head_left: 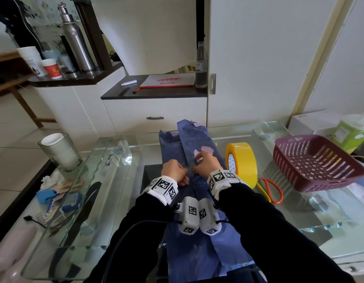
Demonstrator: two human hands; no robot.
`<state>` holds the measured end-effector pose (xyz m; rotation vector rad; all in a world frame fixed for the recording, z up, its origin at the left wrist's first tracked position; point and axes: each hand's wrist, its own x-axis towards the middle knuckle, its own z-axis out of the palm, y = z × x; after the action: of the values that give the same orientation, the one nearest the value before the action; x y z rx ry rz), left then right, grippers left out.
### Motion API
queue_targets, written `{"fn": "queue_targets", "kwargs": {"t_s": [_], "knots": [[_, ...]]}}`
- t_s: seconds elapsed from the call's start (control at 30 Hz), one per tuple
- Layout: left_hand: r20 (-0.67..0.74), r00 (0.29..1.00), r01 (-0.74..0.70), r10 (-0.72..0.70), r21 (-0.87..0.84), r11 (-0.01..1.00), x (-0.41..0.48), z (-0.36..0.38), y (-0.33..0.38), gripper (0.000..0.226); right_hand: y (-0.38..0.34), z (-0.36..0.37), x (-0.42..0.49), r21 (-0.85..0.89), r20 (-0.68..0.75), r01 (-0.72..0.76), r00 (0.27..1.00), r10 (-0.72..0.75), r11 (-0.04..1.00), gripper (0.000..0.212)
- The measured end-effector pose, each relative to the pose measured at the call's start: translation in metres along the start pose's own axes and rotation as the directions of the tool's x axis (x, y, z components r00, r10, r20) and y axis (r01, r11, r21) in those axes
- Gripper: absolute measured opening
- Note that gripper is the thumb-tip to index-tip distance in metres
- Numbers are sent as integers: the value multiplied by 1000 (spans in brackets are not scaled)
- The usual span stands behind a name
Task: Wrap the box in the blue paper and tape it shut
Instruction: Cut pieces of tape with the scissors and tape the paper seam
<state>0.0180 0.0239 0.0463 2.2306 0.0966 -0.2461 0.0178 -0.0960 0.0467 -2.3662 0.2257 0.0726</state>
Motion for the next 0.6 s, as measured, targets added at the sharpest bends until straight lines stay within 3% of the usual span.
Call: {"fn": "queue_targets", "kwargs": {"t_s": [0.27, 0.47, 0.6], "knots": [[-2, 1000, -20, 20, 10, 1000, -40, 10, -17, 29, 10, 6, -45, -40, 11, -12, 1000, 13, 999, 47], [9, 999, -33, 33, 10, 999, -53, 23, -26, 9, 24, 10, -68, -65, -54, -28, 998, 24, 998, 41], [-7, 999, -33, 33, -2, 999, -64, 28, -33, 20, 33, 13, -77, -54, -46, -11, 999, 9, 998, 39]]}}
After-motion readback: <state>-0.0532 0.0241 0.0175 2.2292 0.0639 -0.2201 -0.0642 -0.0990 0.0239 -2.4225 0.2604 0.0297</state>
